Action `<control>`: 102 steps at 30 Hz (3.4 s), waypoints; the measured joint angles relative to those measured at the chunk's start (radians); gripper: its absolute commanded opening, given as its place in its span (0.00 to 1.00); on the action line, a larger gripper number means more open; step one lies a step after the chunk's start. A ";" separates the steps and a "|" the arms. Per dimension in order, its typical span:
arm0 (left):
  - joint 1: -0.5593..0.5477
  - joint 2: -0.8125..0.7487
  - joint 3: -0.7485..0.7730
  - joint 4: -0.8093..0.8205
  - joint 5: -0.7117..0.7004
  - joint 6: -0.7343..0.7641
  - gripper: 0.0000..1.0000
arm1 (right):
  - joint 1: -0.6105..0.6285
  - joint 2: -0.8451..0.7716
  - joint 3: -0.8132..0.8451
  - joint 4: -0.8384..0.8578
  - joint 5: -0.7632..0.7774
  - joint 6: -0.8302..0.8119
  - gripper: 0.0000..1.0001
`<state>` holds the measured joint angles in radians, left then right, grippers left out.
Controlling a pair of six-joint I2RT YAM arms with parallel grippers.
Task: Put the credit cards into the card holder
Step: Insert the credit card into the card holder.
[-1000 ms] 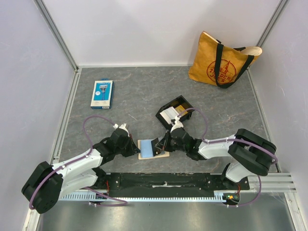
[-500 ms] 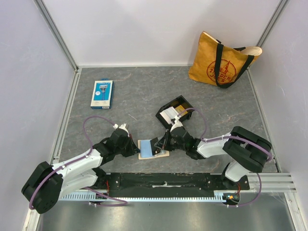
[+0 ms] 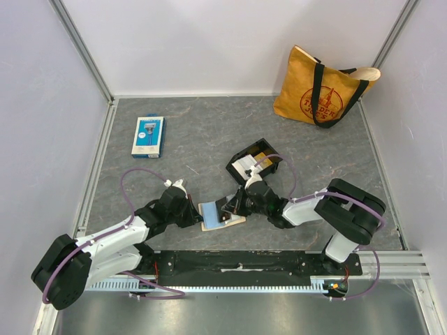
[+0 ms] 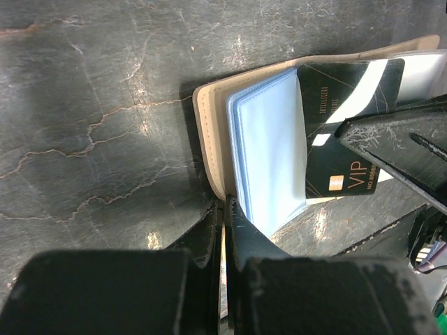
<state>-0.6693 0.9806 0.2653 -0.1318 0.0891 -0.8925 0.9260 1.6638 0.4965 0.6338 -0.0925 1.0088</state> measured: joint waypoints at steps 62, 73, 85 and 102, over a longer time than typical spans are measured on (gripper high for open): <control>0.000 -0.056 -0.013 -0.014 -0.012 -0.033 0.02 | 0.092 -0.011 0.236 -0.465 0.048 -0.113 0.41; 0.000 -0.040 -0.015 -0.010 -0.012 -0.028 0.02 | 0.093 0.021 0.264 -0.455 0.025 -0.143 0.34; 0.000 -0.072 0.006 -0.032 -0.010 0.008 0.02 | 0.034 -0.159 0.285 -0.597 0.114 -0.249 0.54; 0.000 0.015 0.084 -0.030 0.023 0.084 0.02 | -0.407 -0.157 0.575 -0.852 0.029 -0.606 0.83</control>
<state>-0.6697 0.9955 0.3492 -0.1619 0.1123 -0.8082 0.5194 1.5066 1.0714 -0.2180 -0.0635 0.4030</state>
